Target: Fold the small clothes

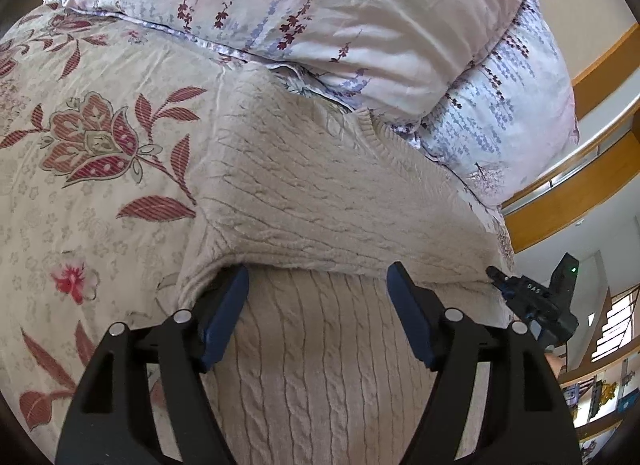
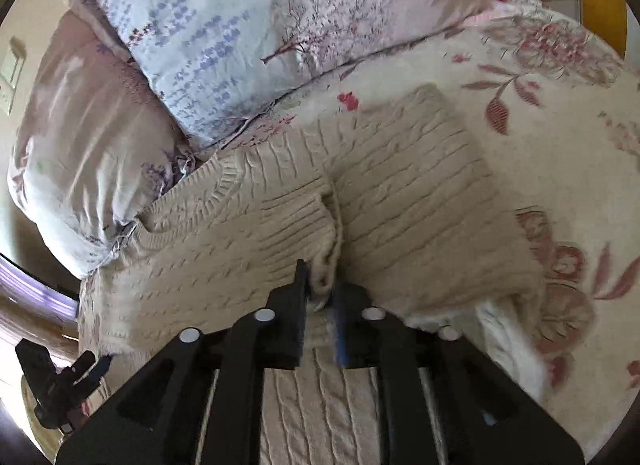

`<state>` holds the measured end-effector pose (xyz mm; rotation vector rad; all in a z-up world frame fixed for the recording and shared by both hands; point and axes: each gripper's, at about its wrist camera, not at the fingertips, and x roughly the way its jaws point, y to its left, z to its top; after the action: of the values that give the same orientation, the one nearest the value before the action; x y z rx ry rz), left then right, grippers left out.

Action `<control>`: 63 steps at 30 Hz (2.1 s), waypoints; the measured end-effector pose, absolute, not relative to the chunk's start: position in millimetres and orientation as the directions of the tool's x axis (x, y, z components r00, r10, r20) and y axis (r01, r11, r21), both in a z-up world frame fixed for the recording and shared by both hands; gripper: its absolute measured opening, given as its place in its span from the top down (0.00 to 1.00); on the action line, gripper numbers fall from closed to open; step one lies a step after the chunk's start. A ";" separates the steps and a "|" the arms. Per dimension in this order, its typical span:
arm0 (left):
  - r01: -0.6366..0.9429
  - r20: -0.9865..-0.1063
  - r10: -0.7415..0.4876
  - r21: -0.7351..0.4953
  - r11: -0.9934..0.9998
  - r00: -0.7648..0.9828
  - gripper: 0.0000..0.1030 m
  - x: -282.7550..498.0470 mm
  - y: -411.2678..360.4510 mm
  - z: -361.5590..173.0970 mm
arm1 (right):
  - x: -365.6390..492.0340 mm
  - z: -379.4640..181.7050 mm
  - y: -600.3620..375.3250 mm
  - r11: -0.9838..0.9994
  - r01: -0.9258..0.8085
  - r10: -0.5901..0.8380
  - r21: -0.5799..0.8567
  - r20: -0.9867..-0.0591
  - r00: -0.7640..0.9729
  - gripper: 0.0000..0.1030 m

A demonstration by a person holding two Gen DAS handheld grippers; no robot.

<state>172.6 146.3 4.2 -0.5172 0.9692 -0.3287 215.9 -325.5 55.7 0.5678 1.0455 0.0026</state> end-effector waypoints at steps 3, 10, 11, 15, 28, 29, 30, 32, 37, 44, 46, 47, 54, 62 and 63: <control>0.068 -0.683 -0.489 -0.544 0.836 0.542 0.31 157.3 150.0 12.1 | 196.0 72.7 -333.0 0.859 0.212 0.289 0.465 -0.785 0.548 0.48; 0.092 -0.694 -0.460 -0.498 0.862 0.555 0.31 108.6 170.7 19.3 | 139.9 84.0 -364.0 0.854 0.166 0.341 0.493 -0.771 0.538 0.47; 0.091 -0.697 -0.459 -0.497 0.863 0.550 0.31 102.2 173.5 18.0 | 129.1 82.6 -371.3 0.849 0.176 0.342 0.498 -0.773 0.535 0.47; 0.070 -0.698 -0.481 -0.529 0.845 0.530 0.32 70.7 187.7 8.2 | 86.1 83.1 -387.6 0.831 0.221 0.341 0.510 -0.782 0.522 0.47; 0.110 -0.593 -0.680 -0.713 0.692 0.431 0.67 0.6 181.6 -22.0 | 20.1 55.6 -386.8 0.618 0.148 0.671 0.772 -0.616 0.413 0.72; 0.113 -0.579 -0.702 -0.733 0.671 0.415 0.70 -2.7 179.2 -24.7 | 16.8 54.6 -384.1 0.610 0.136 0.685 0.780 -0.606 0.404 0.72; 0.118 -0.569 -0.717 -0.745 0.657 0.403 0.70 -5.1 177.5 -26.3 | 14.8 54.9 -382.0 0.613 0.126 0.689 0.780 -0.606 0.398 0.72; 0.143 -0.556 -0.745 -0.758 0.636 0.367 0.76 -11.8 170.0 -30.5 | 10.1 57.4 -377.4 0.622 0.099 0.697 0.777 -0.607 0.382 0.72; 0.182 -0.563 -0.754 -0.747 0.640 0.339 0.78 -24.3 161.3 -31.0 | -0.7 66.8 -357.7 0.679 0.018 0.692 0.734 -0.647 0.319 0.73; 0.204 -0.589 -0.739 -0.720 0.664 0.327 0.93 -23.8 151.4 -30.6 | -6.1 72.3 -336.6 0.762 -0.024 0.626 0.647 -0.726 0.284 0.92; 0.223 -0.577 -0.742 -0.717 0.660 0.342 0.93 -22.2 151.0 -23.8 | -6.9 83.3 -338.3 0.760 -0.048 0.622 0.648 -0.703 0.344 0.92; 0.233 -0.572 -0.740 -0.713 0.662 0.353 0.93 -20.6 151.3 -19.7 | -7.0 92.5 -339.2 0.763 -0.065 0.612 0.643 -0.688 0.389 0.92; 0.263 -0.546 -0.703 -0.672 0.693 0.456 0.94 -9.7 163.0 4.4 | -0.4 132.4 -339.4 0.836 -0.111 0.490 0.537 -0.641 0.591 0.92; 0.277 -0.524 -0.635 -0.605 0.746 0.567 0.94 0.6 171.8 33.0 | 6.3 149.2 -331.2 0.904 -0.114 0.360 0.411 -0.591 0.722 0.93; 0.276 -0.522 -0.627 -0.598 0.752 0.579 0.94 1.8 172.4 36.2 | 7.7 152.0 -330.1 0.914 -0.109 0.338 0.391 -0.585 0.737 0.93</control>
<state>1.8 172.4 36.2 -0.4900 0.7896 -0.5535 7.7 -330.1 152.0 0.3450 0.7028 0.2511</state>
